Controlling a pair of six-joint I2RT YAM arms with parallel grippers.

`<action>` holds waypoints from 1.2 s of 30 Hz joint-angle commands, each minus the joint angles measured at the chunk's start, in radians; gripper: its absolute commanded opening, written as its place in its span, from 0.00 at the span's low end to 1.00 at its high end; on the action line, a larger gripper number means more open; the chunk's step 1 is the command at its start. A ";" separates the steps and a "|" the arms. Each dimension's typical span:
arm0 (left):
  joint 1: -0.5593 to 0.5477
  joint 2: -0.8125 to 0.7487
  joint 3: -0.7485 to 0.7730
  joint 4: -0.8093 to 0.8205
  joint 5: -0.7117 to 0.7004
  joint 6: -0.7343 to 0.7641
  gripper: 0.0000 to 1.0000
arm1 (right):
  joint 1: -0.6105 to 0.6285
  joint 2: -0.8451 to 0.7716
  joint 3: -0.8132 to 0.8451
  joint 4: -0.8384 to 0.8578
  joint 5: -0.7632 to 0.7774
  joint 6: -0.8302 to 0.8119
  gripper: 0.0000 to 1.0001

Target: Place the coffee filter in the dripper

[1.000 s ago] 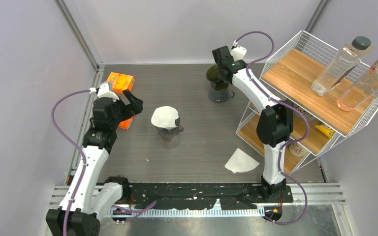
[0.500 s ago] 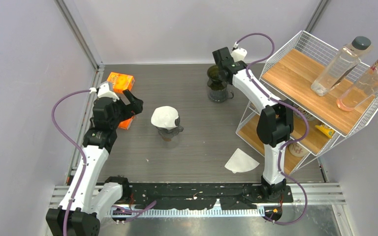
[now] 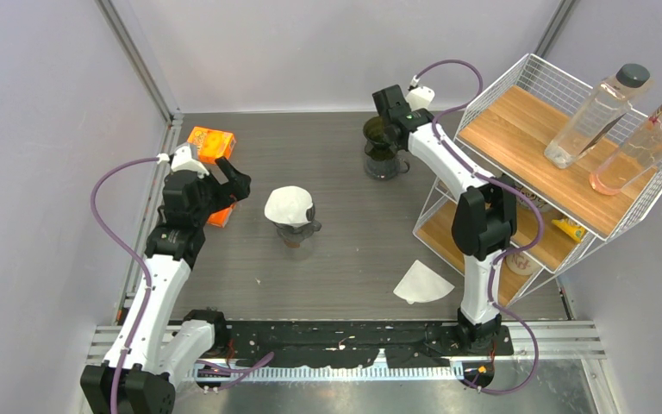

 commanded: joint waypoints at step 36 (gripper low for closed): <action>0.003 -0.022 0.008 0.043 0.019 0.010 1.00 | 0.335 -0.274 -0.083 0.194 0.154 -0.644 0.95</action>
